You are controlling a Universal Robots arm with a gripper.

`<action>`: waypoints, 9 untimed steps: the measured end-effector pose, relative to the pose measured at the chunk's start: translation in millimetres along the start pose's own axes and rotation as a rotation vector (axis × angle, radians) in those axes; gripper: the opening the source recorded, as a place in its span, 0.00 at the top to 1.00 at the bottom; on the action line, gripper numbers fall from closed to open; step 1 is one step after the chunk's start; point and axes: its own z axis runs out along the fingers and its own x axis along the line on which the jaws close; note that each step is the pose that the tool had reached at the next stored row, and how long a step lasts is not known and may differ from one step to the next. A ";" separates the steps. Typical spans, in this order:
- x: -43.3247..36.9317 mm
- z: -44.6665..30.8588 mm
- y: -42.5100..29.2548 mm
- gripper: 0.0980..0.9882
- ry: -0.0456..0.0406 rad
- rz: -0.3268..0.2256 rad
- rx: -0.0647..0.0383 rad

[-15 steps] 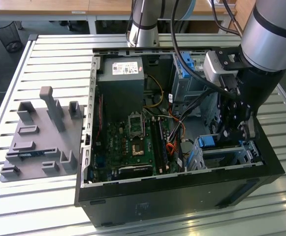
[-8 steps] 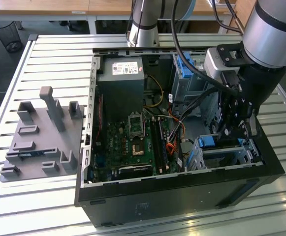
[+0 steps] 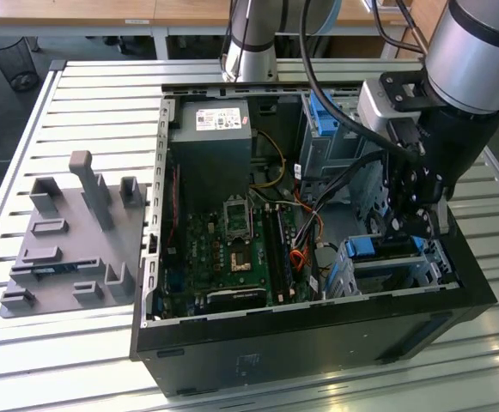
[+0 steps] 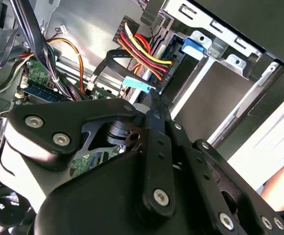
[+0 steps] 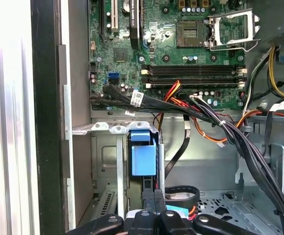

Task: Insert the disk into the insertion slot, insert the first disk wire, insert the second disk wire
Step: 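Insert the second disk wire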

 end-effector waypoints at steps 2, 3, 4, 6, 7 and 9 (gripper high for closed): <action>0.0 -0.7 0.0 0.99 0.0001 0.000 0.000; 0.0 -1.0 0.0 0.99 0.0001 0.000 0.000; 0.0 -1.3 -0.1 0.99 0.0001 0.000 0.000; 0.0 -2.1 -0.1 0.99 0.0002 0.000 -0.001; 0.0 -2.5 -0.1 0.99 0.0002 0.000 -0.001; 0.0 -3.4 -0.2 0.99 0.0002 0.000 -0.001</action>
